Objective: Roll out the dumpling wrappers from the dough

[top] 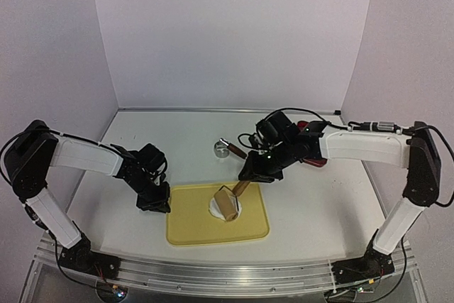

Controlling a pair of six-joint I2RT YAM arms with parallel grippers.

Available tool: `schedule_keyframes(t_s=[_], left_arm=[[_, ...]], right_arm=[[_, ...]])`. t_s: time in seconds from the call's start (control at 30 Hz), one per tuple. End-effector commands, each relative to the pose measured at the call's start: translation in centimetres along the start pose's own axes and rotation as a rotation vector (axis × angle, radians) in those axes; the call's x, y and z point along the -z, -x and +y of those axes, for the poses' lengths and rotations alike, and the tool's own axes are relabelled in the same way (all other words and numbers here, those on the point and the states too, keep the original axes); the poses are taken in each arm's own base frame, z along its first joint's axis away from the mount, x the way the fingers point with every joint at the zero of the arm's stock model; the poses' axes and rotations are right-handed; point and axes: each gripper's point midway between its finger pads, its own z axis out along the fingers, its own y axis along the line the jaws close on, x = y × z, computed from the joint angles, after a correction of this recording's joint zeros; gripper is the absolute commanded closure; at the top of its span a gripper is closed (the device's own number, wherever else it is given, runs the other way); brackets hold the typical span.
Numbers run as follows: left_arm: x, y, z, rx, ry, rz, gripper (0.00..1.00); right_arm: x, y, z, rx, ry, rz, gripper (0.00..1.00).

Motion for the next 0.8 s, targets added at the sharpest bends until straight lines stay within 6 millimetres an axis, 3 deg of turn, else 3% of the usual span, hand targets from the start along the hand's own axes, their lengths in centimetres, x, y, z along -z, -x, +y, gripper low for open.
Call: schedule_keyframes(t_s=[0.0, 0.13, 0.27, 0.37, 0.47, 0.67, 0.77], left_arm=[[-1.2, 0.8, -0.1, -0.04, 0.01, -0.007, 1.0], [-1.5, 1.0, -0.4, -0.046, 0.006, 0.002, 1.0], [-1.5, 0.9, -0.3, -0.05, 0.01, 0.001, 1.0], [-1.5, 0.8, -0.2, -0.046, 0.011, 0.003, 1.0], [-1.5, 0.7, 0.0, -0.044, 0.013, 0.003, 1.0], [-0.9, 0.5, 0.4, -0.039, 0.021, -0.016, 1.0], [-0.7, 0.5, 0.4, -0.036, 0.011, -0.023, 1.0]], right_arm=[[-1.0, -6.2, -14.1, 0.005, -0.495, 0.212, 1.0], [-3.3, -6.9, -12.6, 0.028, -0.471, 0.251, 1.0], [-6.1, -7.4, -8.6, 0.127, -0.424, 0.275, 1.0], [-6.6, -7.8, -7.8, 0.159, -0.421, 0.283, 1.0], [-5.3, -7.8, -8.9, 0.143, -0.45, 0.26, 1.0], [-0.6, -6.7, -14.5, 0.029, -0.51, 0.197, 1.0], [0.1, -6.6, -15.1, 0.039, -0.509, 0.192, 1.0]])
